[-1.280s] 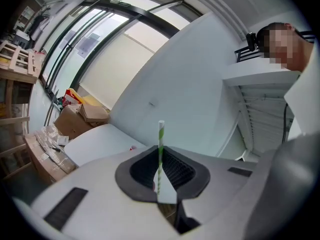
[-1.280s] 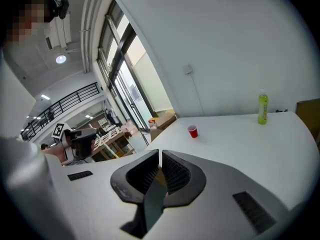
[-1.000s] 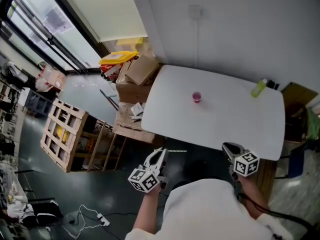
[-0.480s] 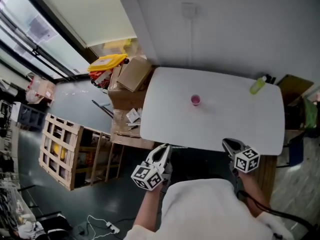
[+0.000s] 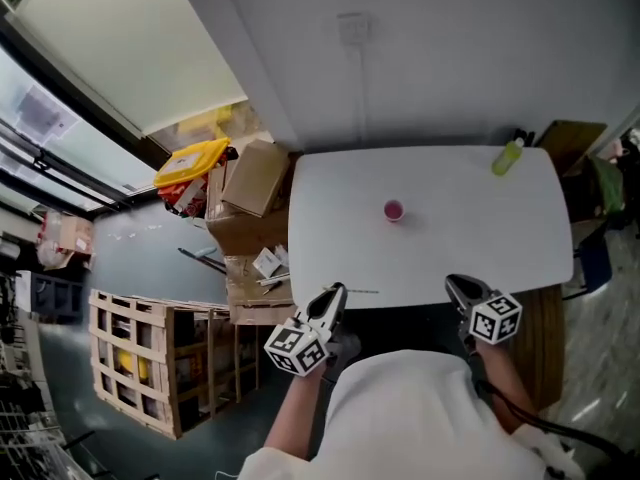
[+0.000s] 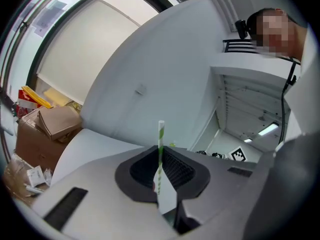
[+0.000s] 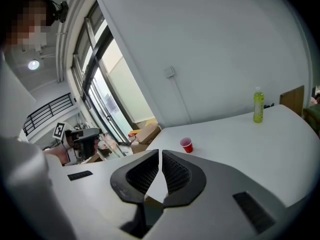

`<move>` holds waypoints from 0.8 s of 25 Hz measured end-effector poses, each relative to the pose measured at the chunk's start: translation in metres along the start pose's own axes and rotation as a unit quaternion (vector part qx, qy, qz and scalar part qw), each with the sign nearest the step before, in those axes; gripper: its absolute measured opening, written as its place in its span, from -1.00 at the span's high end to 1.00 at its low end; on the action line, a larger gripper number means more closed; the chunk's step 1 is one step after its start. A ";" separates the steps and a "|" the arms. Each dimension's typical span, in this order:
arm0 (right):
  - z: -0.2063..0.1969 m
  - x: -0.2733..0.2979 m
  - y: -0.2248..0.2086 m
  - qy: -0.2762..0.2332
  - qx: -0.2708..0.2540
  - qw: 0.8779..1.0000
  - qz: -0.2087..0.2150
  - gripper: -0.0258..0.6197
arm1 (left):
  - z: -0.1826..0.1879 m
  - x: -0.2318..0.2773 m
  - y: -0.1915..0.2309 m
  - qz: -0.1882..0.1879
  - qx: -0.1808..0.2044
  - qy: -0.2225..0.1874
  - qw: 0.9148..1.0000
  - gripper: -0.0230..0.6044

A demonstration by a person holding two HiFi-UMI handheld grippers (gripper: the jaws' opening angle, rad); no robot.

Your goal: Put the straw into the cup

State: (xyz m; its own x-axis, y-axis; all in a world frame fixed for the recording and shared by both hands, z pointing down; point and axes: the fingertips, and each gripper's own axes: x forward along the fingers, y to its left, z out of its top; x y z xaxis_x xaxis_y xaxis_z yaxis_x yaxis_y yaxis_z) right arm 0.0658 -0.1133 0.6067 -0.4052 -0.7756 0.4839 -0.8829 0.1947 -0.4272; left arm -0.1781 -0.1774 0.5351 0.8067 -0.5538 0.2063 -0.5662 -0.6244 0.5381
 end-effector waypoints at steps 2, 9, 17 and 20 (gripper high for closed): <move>-0.001 0.004 0.004 -0.004 0.006 1.000 -0.011 0.79 | 0.004 0.006 0.008 -0.012 0.005 0.009 1.000 0.85; -0.009 0.005 0.004 -0.011 0.030 0.998 -0.059 0.79 | 0.011 0.031 0.021 -0.055 0.037 0.040 0.997 0.85; -0.011 0.002 -0.013 -0.009 0.062 0.993 -0.097 0.79 | 0.021 0.074 0.023 -0.083 0.057 0.058 0.993 0.85; -0.017 0.009 -0.025 -0.005 0.084 0.991 -0.100 0.79 | 0.020 0.091 0.023 -0.085 0.062 0.071 0.992 0.85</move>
State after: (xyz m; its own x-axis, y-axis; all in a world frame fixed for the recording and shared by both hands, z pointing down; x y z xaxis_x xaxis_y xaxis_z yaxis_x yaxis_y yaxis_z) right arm 0.0800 -0.1147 0.6341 -0.2232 -0.7945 0.5648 -0.8935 -0.0649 -0.4444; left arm -0.1214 -0.2531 0.5498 0.9027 -0.3574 0.2396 -0.4300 -0.7696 0.4719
